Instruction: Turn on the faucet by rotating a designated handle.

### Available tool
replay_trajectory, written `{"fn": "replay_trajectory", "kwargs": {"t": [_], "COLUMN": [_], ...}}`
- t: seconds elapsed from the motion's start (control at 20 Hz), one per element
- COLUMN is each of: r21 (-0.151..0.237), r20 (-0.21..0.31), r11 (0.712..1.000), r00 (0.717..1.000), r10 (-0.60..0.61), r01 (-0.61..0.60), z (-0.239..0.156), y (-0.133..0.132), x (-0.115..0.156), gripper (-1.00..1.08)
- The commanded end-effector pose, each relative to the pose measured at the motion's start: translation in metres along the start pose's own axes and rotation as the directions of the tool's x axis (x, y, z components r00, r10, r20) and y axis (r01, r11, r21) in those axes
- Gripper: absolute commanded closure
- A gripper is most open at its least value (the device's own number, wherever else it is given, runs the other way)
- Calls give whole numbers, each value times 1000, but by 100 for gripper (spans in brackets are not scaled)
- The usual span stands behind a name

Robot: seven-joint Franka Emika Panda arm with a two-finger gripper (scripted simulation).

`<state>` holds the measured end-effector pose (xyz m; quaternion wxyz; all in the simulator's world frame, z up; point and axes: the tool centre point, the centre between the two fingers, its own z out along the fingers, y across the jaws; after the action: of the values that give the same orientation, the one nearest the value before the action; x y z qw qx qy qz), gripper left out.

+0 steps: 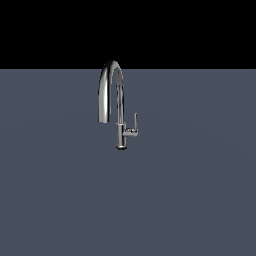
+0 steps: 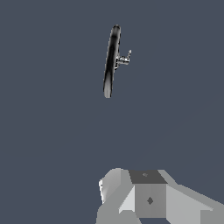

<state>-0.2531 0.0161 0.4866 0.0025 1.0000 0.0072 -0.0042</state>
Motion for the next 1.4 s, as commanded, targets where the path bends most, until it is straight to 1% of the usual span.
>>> {"fn": "replay_trajectory", "kwargs": {"t": [0.0, 0.2, 0.35, 0.5, 0.7, 1.0, 1.2, 1.35], "r21": [0, 6, 18, 36, 70, 140, 191, 227], "r20": [0, 5, 16, 32, 65, 140, 204, 254], "r11": [1000, 1000, 1000, 999, 995, 976, 953, 929], "r00": [1000, 1000, 1000, 999, 995, 980, 959, 939], "r10": [0, 6, 18, 37, 72, 144, 196, 232], "r01": [0, -6, -19, -38, -77, -164, -235, -291], "z": [0, 0, 1, 3, 7, 16, 25, 32], "y": [0, 0, 0, 0, 0, 2, 5, 8], "x": [0, 2, 7, 14, 28, 58, 82, 100], "gripper": [108, 108, 108, 108, 108, 108, 108, 108]}}
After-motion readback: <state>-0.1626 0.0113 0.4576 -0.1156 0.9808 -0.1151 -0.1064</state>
